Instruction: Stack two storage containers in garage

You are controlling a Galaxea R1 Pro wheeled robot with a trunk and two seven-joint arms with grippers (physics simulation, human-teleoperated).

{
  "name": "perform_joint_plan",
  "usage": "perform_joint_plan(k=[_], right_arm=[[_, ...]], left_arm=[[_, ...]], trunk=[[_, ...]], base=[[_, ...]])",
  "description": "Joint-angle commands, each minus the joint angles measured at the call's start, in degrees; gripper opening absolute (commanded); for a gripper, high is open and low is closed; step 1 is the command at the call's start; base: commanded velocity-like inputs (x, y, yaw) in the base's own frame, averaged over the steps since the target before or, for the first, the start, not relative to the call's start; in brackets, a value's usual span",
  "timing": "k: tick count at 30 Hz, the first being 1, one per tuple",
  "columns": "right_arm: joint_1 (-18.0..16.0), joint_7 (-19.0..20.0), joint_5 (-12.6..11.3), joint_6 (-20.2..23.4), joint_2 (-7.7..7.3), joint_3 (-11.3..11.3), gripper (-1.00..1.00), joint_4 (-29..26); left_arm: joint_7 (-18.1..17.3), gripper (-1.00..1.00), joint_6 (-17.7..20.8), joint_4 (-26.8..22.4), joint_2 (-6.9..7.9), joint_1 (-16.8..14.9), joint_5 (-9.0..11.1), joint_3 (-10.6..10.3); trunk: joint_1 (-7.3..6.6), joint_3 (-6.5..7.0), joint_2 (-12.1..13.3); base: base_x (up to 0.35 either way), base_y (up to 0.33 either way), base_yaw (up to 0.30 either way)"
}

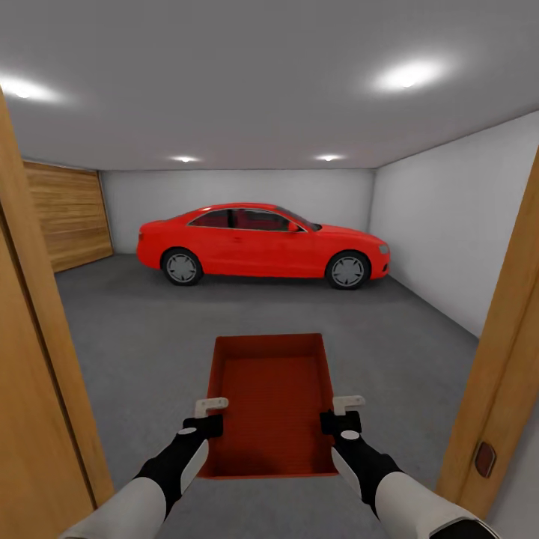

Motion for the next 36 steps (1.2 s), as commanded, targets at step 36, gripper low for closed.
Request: perform_joint_plan(k=[36], right_arm=[[-0.10,-1.83,-0.45,-0.31,-0.05,-1.82,-1.00,0.05]], left_arm=[[4.43,-1.00,0.39,-0.24,0.98,0.02,-0.38,0.26]], trunk=[[0.01,-0.09,-0.07]], base=[[0.001,0.000,-0.054]])
